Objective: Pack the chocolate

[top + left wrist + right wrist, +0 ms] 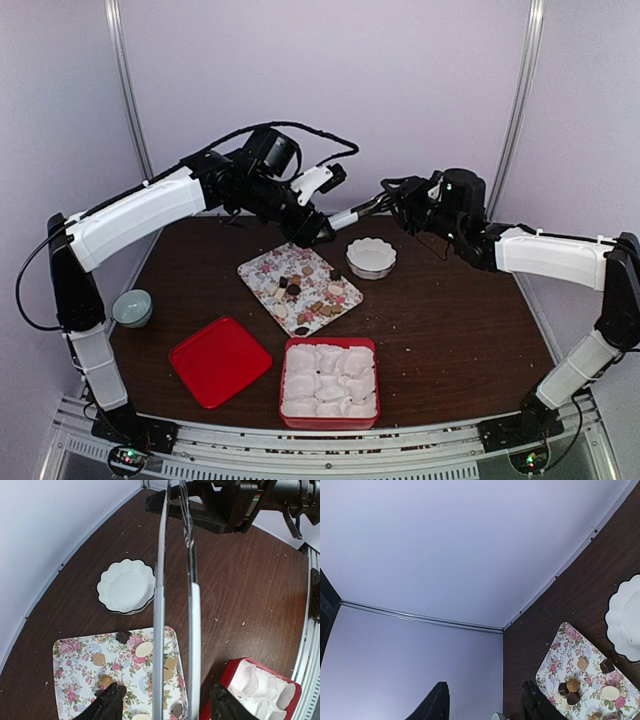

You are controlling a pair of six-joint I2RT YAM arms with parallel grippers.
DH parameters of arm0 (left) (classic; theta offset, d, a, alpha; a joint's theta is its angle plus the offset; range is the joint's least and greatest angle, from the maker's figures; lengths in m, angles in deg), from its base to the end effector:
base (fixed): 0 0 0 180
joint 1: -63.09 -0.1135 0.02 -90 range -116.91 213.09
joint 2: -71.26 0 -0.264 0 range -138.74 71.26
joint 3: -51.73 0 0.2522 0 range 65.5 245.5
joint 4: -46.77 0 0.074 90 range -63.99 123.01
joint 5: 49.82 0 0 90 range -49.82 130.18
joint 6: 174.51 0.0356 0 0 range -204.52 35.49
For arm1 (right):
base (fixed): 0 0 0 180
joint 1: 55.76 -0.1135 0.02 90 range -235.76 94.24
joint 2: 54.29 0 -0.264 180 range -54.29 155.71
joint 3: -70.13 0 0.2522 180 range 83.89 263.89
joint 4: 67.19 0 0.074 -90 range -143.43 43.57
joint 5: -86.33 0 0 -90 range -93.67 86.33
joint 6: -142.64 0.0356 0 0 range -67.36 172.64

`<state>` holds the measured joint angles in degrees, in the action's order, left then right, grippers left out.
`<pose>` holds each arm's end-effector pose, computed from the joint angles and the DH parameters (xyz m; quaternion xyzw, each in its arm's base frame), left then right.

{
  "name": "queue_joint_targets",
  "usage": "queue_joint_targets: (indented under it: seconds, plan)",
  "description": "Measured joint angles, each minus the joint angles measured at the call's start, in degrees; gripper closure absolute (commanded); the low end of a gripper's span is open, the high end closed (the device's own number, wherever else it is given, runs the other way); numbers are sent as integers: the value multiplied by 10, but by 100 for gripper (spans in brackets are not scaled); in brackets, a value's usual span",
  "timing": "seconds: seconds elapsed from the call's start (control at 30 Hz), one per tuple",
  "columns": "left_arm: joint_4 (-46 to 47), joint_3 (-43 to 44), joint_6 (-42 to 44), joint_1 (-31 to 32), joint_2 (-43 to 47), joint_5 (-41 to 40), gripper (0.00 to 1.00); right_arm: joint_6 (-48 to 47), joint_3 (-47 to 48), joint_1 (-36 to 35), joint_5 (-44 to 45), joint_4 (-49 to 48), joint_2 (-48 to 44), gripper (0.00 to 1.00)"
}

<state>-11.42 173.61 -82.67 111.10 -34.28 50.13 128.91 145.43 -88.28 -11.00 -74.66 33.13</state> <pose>0.2724 -0.3118 0.3660 0.4154 0.8099 -0.2322 0.3428 0.3042 0.1993 0.3154 0.2332 0.6970 0.5774 0.3556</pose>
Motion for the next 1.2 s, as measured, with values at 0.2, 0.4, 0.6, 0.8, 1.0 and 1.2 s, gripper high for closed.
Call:
queue_joint_targets:
  seconds: [0.2, 0.4, 0.6, 0.8, 1.0, 1.2]
  plan:
    - [-23, 15, -3, 0, -20, -3, 38, 0, 0, -7, -3, 15, 0, 62]
    - [-37, 25, -9, 0, -27, 0, 40, -1, 2, -15, -8, 21, 0, 62]
    - [-37, 30, -11, 0, -37, 12, 43, -3, 11, -19, -14, 26, 7, 62]
    - [-39, 30, -3, 2, -42, 26, 46, -7, 14, -19, -17, 31, 11, 62]
    - [-54, 30, 13, 12, -42, 34, 54, -11, 19, -19, -17, 40, 14, 62]
    - [-65, 30, 16, 14, -42, 33, 62, -11, 19, -19, -19, 47, 14, 62]
